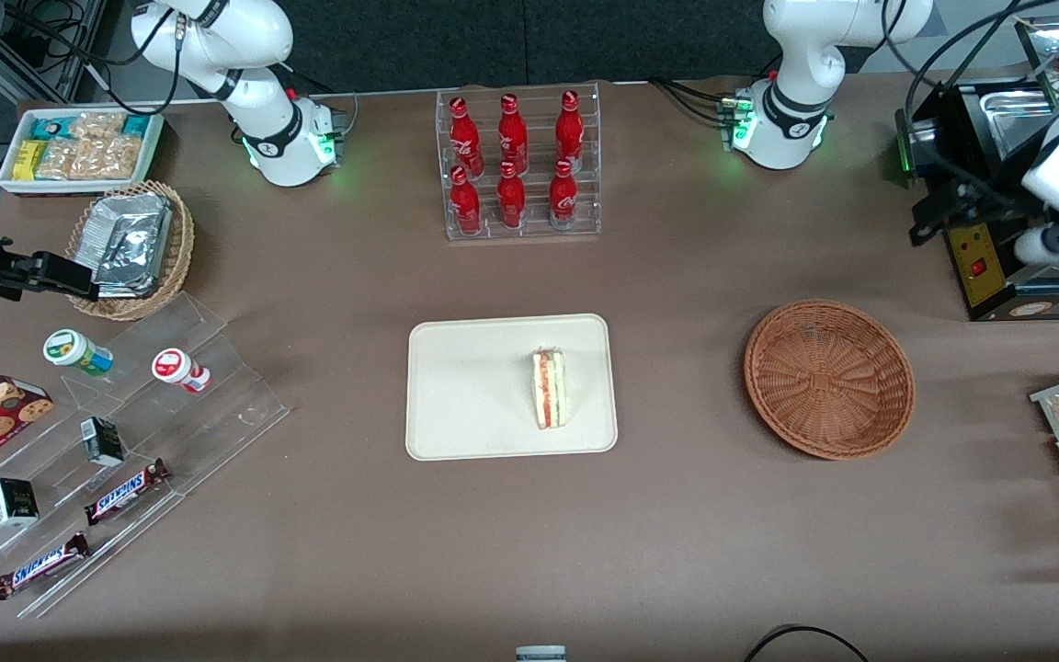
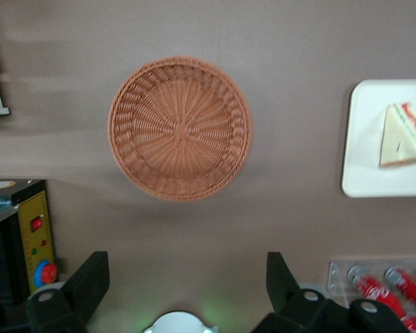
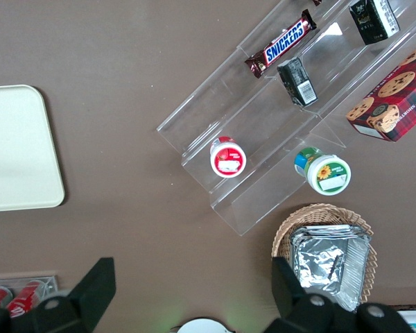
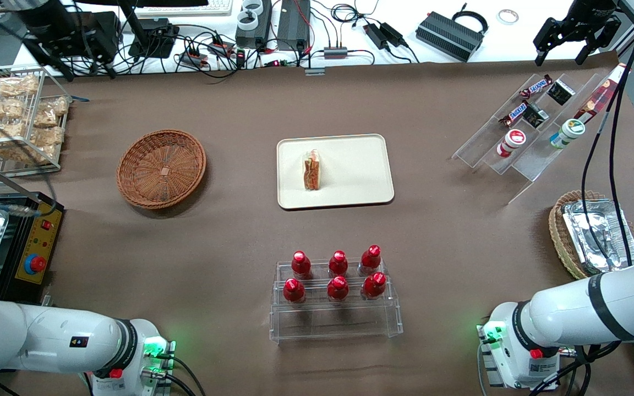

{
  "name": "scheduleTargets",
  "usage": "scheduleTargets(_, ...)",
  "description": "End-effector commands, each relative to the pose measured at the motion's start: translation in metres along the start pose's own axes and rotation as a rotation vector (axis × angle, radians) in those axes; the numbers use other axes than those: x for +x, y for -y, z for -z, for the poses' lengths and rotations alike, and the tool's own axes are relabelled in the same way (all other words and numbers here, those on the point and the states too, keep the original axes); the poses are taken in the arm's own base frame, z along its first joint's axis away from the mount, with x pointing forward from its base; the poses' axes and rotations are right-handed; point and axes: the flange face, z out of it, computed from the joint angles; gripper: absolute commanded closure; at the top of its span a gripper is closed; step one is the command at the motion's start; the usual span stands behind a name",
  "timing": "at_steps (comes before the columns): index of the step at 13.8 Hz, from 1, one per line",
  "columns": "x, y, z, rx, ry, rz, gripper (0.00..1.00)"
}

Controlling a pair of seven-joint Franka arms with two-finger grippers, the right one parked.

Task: Place sandwich from basket to tray

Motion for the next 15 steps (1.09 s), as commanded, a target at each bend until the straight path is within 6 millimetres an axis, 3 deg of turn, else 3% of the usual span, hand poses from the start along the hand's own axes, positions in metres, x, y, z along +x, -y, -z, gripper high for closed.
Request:
scheduleTargets(1, -0.033, 0.020, 0.003, -0.019, -0.011, -0.003, 0.00)
scheduleTargets(2, -0.035, 0.027, 0.004, -0.023, -0.009, 0.008, 0.00)
scheduleTargets(7, -0.038, 0.013, 0.009, 0.006, -0.008, -0.014, 0.00)
scheduleTargets(11, -0.037, 0.015, 0.007, 0.011, 0.005, -0.014, 0.00)
scheduleTargets(12, -0.036, 0.038, 0.006, 0.003, 0.007, 0.036, 0.00)
scheduleTargets(15, -0.036, 0.032, 0.005, 0.006, 0.009, 0.021, 0.00)
